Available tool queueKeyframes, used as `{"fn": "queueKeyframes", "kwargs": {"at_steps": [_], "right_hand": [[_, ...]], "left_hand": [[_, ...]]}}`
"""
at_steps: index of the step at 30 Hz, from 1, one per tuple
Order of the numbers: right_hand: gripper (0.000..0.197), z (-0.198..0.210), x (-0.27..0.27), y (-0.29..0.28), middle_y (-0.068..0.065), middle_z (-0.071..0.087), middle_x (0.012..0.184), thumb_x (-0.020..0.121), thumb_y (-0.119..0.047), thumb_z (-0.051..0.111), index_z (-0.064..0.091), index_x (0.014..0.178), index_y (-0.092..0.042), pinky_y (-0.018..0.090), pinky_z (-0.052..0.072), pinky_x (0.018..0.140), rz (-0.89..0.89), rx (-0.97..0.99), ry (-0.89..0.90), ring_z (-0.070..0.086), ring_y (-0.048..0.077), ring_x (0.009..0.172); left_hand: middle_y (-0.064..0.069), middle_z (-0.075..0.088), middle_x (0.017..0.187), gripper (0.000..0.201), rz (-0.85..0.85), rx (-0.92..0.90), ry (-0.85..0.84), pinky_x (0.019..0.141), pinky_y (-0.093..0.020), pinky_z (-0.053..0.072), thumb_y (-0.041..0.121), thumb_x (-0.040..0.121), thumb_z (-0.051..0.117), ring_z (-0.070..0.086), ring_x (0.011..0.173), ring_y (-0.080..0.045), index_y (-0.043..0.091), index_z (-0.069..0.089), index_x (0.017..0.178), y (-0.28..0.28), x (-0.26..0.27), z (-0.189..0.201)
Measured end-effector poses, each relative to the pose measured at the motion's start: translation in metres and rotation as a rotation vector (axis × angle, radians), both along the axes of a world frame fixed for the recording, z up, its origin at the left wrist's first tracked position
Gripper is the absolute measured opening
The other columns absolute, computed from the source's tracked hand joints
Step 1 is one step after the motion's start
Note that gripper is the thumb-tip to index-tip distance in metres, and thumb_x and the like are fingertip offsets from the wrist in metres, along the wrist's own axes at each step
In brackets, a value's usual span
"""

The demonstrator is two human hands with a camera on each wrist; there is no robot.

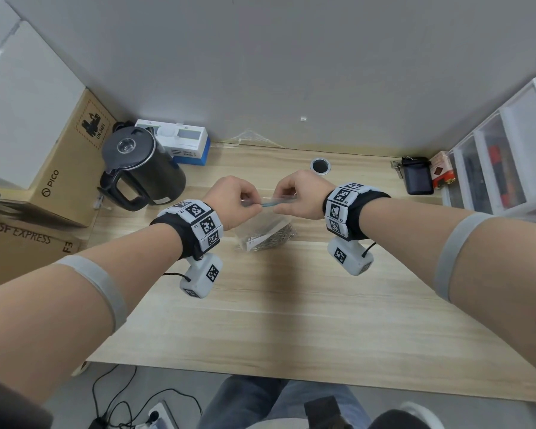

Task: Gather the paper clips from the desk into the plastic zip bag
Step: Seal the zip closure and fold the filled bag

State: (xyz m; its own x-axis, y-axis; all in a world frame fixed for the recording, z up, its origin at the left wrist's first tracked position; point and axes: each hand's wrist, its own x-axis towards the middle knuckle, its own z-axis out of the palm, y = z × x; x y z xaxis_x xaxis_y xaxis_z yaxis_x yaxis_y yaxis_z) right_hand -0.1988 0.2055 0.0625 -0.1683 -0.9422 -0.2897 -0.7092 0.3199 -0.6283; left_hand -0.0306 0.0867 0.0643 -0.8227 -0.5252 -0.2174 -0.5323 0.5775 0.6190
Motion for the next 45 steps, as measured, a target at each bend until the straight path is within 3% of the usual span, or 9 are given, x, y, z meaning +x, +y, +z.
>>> {"fn": "queueKeyframes", "kwargs": {"at_steps": [5,10,16,23,28,33,36,40,45], "right_hand": [[0.003,-0.001,0.003,-0.003,-0.009,0.068,0.08,0.083,-0.026,0.073,0.072,0.086,-0.025,0.03,0.054,0.077,-0.007,-0.013,-0.024,0.063,0.011,0.077],[0.004,0.0,0.006,-0.003,-0.007,0.07,0.081,0.082,-0.029,0.075,0.071,0.082,-0.028,0.035,0.057,0.079,-0.009,-0.009,-0.031,0.066,0.013,0.079],[0.004,0.001,0.007,-0.005,-0.012,0.065,0.077,0.083,-0.027,0.073,0.069,0.081,-0.029,0.035,0.056,0.078,-0.001,-0.021,0.002,0.063,0.013,0.078],[0.002,-0.003,0.008,-0.01,-0.01,0.062,0.074,0.084,-0.026,0.07,0.069,0.082,-0.026,0.03,0.05,0.07,0.008,-0.019,0.052,0.058,0.014,0.073],[0.005,-0.003,0.01,-0.013,-0.008,0.064,0.077,0.082,-0.028,0.068,0.065,0.079,-0.028,0.038,0.056,0.074,0.02,-0.006,0.032,0.062,0.018,0.077],[0.006,-0.004,0.007,-0.013,-0.009,0.065,0.08,0.082,-0.032,0.07,0.069,0.085,-0.028,0.037,0.056,0.075,0.023,0.008,0.055,0.064,0.019,0.08],[0.006,-0.005,0.006,-0.013,-0.008,0.064,0.078,0.085,-0.031,0.068,0.07,0.088,-0.026,0.035,0.055,0.075,0.045,0.012,0.09,0.061,0.018,0.077],[0.008,-0.006,0.003,-0.013,-0.009,0.067,0.08,0.084,-0.036,0.069,0.071,0.086,-0.028,0.034,0.055,0.075,0.028,0.018,0.078,0.064,0.017,0.08],[0.005,-0.005,-0.016,-0.005,-0.013,0.066,0.081,0.086,-0.03,0.07,0.071,0.086,-0.025,0.031,0.055,0.082,0.003,0.054,0.061,0.064,0.01,0.083]], "left_hand": [[0.004,0.068,0.073,0.005,0.022,0.023,-0.023,0.063,-0.013,0.042,0.017,0.079,0.074,0.056,0.069,-0.004,0.02,0.076,0.076,-0.002,0.001,0.001],[0.003,0.068,0.072,0.007,0.022,0.012,-0.03,0.057,-0.002,0.037,0.015,0.079,0.077,0.055,0.066,-0.005,0.02,0.075,0.074,-0.001,0.002,0.002],[-0.003,0.071,0.076,0.005,0.035,0.018,-0.028,0.063,-0.017,0.044,0.017,0.077,0.078,0.058,0.07,-0.012,0.021,0.076,0.075,0.0,-0.001,0.002],[-0.003,0.07,0.073,0.002,0.048,0.077,-0.017,0.066,-0.028,0.05,0.019,0.079,0.075,0.058,0.067,-0.011,0.02,0.076,0.078,0.001,-0.004,0.0],[-0.006,0.069,0.073,0.012,-0.006,0.036,-0.048,0.072,-0.036,0.052,0.022,0.085,0.071,0.062,0.071,-0.022,0.015,0.074,0.076,0.001,-0.006,0.0],[0.006,0.059,0.063,0.015,-0.025,-0.02,-0.073,0.066,-0.03,0.046,0.022,0.086,0.07,0.054,0.066,-0.018,0.021,0.068,0.072,0.002,-0.01,0.0],[0.001,0.06,0.064,0.016,-0.035,-0.045,-0.09,0.065,-0.032,0.048,0.024,0.086,0.069,0.055,0.067,-0.022,0.02,0.068,0.071,0.004,-0.011,-0.001],[0.004,0.06,0.063,0.014,-0.029,-0.042,-0.098,0.066,-0.032,0.048,0.026,0.087,0.069,0.056,0.068,-0.021,0.021,0.069,0.073,0.004,-0.012,-0.001],[0.0,0.066,0.072,0.013,-0.038,-0.056,-0.107,0.074,-0.033,0.052,0.024,0.088,0.068,0.061,0.077,-0.024,0.016,0.074,0.08,-0.002,-0.008,0.0]]}}
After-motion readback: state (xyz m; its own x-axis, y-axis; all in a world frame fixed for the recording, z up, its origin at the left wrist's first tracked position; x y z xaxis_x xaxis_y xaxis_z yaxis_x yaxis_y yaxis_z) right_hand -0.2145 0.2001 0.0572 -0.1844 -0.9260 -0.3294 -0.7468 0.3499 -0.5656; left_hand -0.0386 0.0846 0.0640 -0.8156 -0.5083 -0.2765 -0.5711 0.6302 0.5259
